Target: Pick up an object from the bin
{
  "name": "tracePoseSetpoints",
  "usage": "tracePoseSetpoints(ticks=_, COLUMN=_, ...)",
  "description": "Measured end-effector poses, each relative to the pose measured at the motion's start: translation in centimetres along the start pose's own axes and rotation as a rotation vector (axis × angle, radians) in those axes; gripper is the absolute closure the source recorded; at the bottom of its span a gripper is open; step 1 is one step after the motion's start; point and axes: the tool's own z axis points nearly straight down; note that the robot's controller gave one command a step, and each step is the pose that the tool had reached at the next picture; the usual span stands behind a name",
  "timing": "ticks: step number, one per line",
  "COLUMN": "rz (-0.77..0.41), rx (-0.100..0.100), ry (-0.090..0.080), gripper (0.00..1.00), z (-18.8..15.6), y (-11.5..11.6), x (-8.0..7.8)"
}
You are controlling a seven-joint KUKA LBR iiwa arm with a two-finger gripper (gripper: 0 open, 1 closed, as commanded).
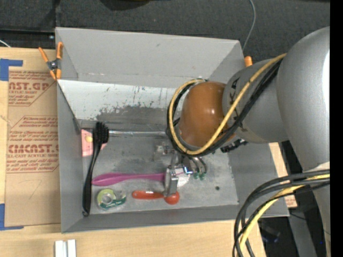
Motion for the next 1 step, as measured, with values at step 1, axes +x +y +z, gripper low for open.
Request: tracePoseSetpoints(ticks=1, rz=-0.283, rx=-0.003, ry=0.002, gripper=0.00, z=2.00, y=6.46, x=2.21)
